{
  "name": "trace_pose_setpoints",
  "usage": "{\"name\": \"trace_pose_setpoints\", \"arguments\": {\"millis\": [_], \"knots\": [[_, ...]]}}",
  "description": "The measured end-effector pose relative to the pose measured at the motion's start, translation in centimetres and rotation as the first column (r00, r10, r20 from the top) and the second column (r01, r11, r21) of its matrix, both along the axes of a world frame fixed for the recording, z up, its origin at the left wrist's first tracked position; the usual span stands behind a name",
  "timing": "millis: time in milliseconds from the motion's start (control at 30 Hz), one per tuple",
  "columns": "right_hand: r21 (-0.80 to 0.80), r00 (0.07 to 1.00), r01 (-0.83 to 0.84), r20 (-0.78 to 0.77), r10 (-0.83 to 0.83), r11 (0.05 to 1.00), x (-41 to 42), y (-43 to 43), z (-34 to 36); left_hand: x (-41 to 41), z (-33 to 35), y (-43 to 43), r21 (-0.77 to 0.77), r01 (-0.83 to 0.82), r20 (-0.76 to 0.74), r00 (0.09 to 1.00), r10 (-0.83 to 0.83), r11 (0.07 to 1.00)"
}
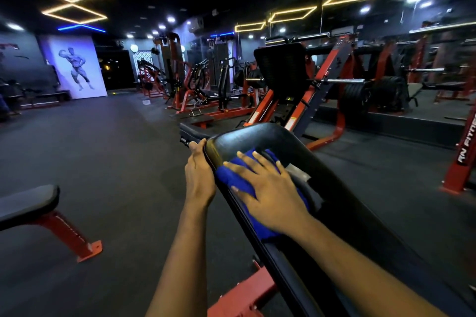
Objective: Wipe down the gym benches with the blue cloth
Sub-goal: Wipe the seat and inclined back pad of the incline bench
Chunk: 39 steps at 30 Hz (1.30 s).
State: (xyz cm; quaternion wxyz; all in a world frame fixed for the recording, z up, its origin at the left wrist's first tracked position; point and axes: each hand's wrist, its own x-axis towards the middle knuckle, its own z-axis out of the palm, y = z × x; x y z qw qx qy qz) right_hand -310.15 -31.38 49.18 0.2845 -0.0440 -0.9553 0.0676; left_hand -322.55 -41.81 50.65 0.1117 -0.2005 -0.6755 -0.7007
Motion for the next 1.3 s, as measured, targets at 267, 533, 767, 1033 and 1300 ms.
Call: {"name": "trace_pose_setpoints", "arguments": {"millis": [267, 533, 767, 1033, 1300], "knots": [[-0.247, 0.975, 0.220, 0.016, -0.223, 0.944, -6.1, 6.7, 3.7, 1.0, 0.2, 1.8, -0.116, -0.128, 0.014, 0.991, 0.130, 0.985], [-0.431, 0.875, 0.465, 0.087, -0.477, 0.773, -5.8, 10.9, 3.1, 1.0, -0.2, 1.5, -0.220, -0.150, -0.024, 0.989, 0.148, 0.964], [-0.114, 0.956, 0.293, 0.029, -0.291, 0.949, 0.8, 1.1, -0.4, 1.1, -0.2, 1.5, -0.154, -0.123, -0.042, 0.992, 0.118, 0.980], [-0.225, 0.926, 0.376, 0.067, -0.371, 0.899, 4.6, 3.5, -2.4, 0.8, 0.4, -0.1, -0.317, -0.068, -0.061, 0.997, 0.051, 0.946], [-0.237, 0.958, 0.281, 0.014, -0.286, 0.930, 1.5, 5.1, -0.4, 1.4, 1.8, 0.9, -0.302, -0.121, -0.004, 0.992, 0.125, 0.946]]}}
